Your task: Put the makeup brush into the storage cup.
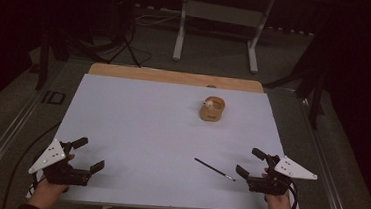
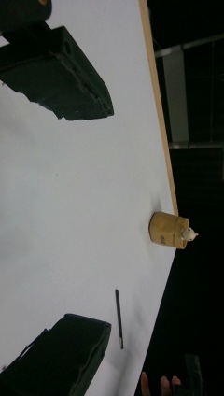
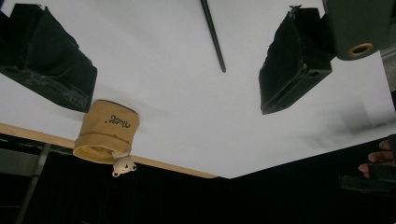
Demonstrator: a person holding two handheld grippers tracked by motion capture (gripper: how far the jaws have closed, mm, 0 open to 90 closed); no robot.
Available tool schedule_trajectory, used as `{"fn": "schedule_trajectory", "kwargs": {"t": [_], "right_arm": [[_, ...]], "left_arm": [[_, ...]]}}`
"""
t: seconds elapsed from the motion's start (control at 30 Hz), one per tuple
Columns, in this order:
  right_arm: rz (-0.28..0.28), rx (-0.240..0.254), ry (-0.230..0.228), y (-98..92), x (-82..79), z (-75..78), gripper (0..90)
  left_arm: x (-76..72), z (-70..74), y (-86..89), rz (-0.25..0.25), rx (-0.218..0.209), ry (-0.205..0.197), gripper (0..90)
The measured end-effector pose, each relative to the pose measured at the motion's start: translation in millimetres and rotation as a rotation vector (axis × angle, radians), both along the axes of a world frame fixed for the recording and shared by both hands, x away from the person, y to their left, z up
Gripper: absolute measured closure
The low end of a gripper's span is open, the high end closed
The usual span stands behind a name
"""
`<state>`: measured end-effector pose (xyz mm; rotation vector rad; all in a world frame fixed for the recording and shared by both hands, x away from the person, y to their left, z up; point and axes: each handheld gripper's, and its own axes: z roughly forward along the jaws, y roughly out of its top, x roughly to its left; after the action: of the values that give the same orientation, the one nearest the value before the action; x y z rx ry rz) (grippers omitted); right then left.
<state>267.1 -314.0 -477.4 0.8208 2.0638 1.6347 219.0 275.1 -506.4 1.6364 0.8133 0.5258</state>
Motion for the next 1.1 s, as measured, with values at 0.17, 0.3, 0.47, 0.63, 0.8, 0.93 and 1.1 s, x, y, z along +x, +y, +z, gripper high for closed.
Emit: {"fn": "schedule_trajectory", "kwargs": {"t": [0.17,0.3,0.47,0.63,0.8,0.93,1.1], "right_arm": [[0.006,0.002,-0.003,0.3,-1.2,0.9,11.4],[0.004,0.008,0.002,-0.1,-0.2,-0.1,11.4],[0.0,-0.006,-0.011,0.4,-1.5,3.1,12.7],[0.004,-0.038,-0.002,2.3,0.0,4.6,13.2],[0.018,-0.053,-0.002,5.2,-0.1,10.8,13.0],[0.047,-0.066,0.017,8.9,2.5,20.2,13.3],[0.084,-0.098,0.081,11.1,10.1,31.9,13.2]], "left_arm": [[0.0,-0.1,0.4,0.004,-0.006,0.001,1.0],[0.3,-0.3,0.4,0.0,-0.004,0.002,1.0],[-0.7,1.2,0.1,0.0,0.0,-0.006,1.0],[-1.1,2.4,-0.1,0.0,0.0,-0.013,1.0],[-0.5,2.2,-0.4,-0.003,0.006,-0.012,1.0],[0.2,2.2,-0.5,-0.003,0.004,-0.014,1.0],[0.1,2.3,-0.7,-0.009,0.008,-0.014,1.0]]}}
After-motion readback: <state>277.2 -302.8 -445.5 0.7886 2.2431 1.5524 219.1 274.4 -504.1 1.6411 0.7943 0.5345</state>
